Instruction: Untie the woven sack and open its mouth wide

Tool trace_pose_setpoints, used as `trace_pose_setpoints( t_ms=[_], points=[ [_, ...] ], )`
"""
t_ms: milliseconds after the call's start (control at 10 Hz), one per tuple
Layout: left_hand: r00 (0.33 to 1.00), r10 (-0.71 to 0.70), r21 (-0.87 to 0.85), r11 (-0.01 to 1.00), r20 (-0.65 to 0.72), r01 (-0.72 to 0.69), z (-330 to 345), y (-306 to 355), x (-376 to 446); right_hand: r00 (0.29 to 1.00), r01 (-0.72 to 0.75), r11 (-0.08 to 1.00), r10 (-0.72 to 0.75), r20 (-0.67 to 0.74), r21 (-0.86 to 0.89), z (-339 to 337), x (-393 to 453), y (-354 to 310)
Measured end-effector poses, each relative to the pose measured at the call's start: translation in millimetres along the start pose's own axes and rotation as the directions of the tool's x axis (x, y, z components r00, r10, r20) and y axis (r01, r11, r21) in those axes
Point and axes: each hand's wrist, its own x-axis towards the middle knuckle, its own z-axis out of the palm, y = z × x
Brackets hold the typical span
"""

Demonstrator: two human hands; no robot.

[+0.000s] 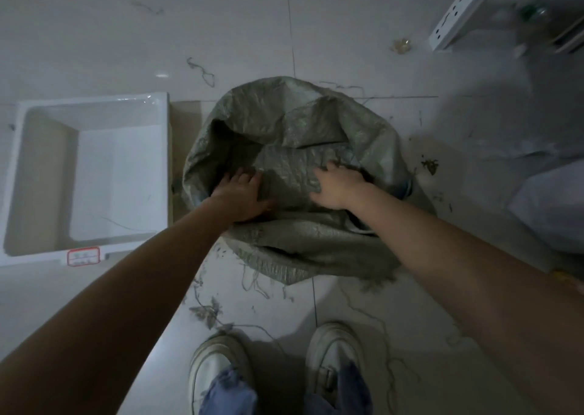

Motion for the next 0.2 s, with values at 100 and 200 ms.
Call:
trace_pose_setpoints(
  t_ms=[100,200],
  points=[
    [0.998,0.013,-0.133,0.991,0.053,-0.006,-28,16,-12,0.998,0.056,0.998,-0.056,-0.025,0.012,-16,-25,-10],
    [0.989,0.022,-0.191,0.982,0.148,0.006,-61,26,-34,0.997,0.066,0.993,-0.069,0.031,0.096,-31,-46,-6]
  ],
)
